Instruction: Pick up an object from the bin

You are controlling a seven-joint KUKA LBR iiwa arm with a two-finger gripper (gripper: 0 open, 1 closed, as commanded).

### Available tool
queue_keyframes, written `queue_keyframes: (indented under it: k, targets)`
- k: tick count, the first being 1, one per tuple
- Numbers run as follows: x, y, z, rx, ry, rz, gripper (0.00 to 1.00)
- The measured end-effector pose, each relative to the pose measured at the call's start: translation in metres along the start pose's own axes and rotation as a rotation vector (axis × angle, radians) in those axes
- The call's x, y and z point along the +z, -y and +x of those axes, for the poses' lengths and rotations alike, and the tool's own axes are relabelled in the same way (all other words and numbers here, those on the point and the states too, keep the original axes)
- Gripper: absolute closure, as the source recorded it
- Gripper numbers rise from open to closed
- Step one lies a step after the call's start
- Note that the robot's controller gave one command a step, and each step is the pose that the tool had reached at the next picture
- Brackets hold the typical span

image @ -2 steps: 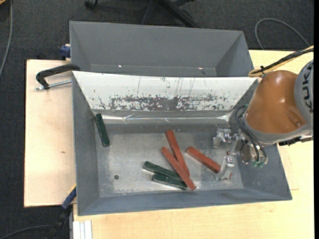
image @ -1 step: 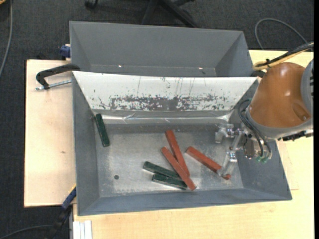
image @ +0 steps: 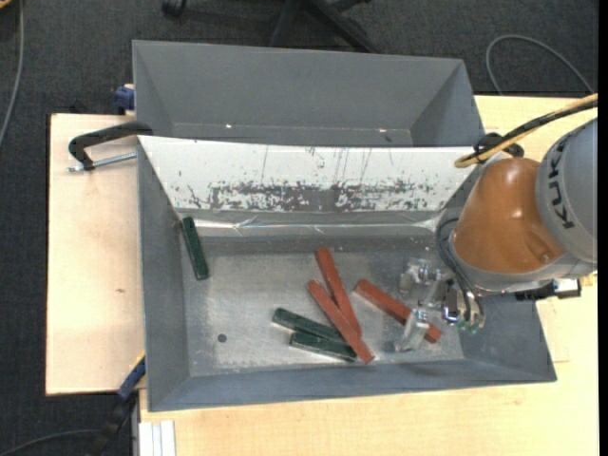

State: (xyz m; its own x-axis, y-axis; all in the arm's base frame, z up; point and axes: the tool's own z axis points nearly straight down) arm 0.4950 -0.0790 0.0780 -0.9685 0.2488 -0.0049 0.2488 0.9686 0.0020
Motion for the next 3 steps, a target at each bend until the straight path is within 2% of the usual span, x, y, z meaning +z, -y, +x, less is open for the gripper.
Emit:
queue_keyframes:
  k: [1,2,3]
  targets:
    - [0.0198,0.0002,-0.002,-0.019,0.012,0.001,1.0]
    - [0.0187,0.0001,-0.0015,-0.023,0.011,0.001,1.0]
    - [0.0143,0.0001,0.0002,-0.024,0.003,0.001,1.0]
